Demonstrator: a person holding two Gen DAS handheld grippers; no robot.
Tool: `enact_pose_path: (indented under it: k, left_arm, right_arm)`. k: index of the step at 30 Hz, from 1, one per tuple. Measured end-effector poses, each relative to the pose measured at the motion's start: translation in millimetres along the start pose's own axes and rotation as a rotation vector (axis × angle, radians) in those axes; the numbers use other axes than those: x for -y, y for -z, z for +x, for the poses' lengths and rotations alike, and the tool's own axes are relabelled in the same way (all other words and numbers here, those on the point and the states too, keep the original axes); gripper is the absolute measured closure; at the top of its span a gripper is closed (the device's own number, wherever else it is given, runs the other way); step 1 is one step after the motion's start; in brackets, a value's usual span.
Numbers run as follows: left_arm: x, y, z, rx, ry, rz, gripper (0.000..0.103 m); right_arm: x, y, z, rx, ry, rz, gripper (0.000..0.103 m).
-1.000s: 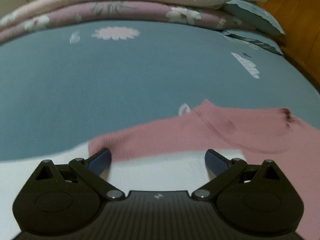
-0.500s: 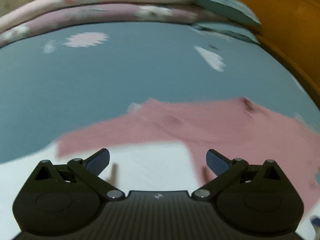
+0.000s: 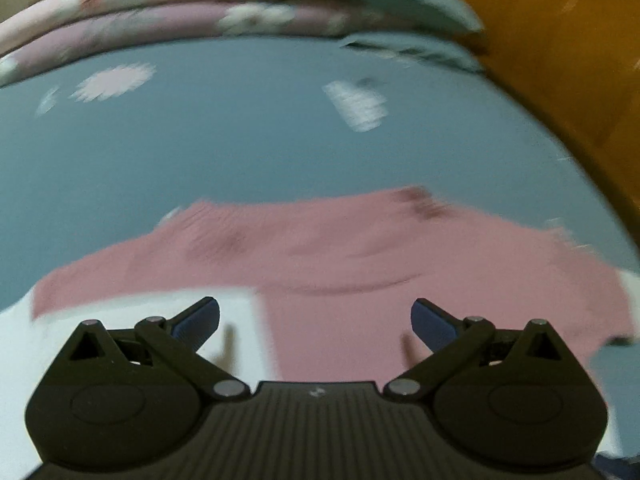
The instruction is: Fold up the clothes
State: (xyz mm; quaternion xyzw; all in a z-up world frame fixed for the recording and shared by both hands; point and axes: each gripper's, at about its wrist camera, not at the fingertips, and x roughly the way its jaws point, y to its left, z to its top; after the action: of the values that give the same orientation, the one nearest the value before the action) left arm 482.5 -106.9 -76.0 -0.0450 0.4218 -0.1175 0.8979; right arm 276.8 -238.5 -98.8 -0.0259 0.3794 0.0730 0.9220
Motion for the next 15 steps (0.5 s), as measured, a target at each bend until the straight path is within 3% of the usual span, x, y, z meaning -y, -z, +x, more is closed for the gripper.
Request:
enact_pose_path:
  k: [6, 11, 15]
  left_arm:
    - [84, -29, 17, -0.014, 0.202, 0.116, 0.001]
    - [135, -30, 72, -0.069, 0.224, 0.189, 0.001]
    - [149, -28, 109, -0.092, 0.218, 0.194, 0.001]
  right_arm:
    - [2, 1, -6, 0.007, -0.018, -0.002, 0.0]
    - [6, 2, -3, -0.017, -0.033, 0.005, 0.0]
    - [13, 2, 2, -0.049, -0.049, 0.021, 0.0]
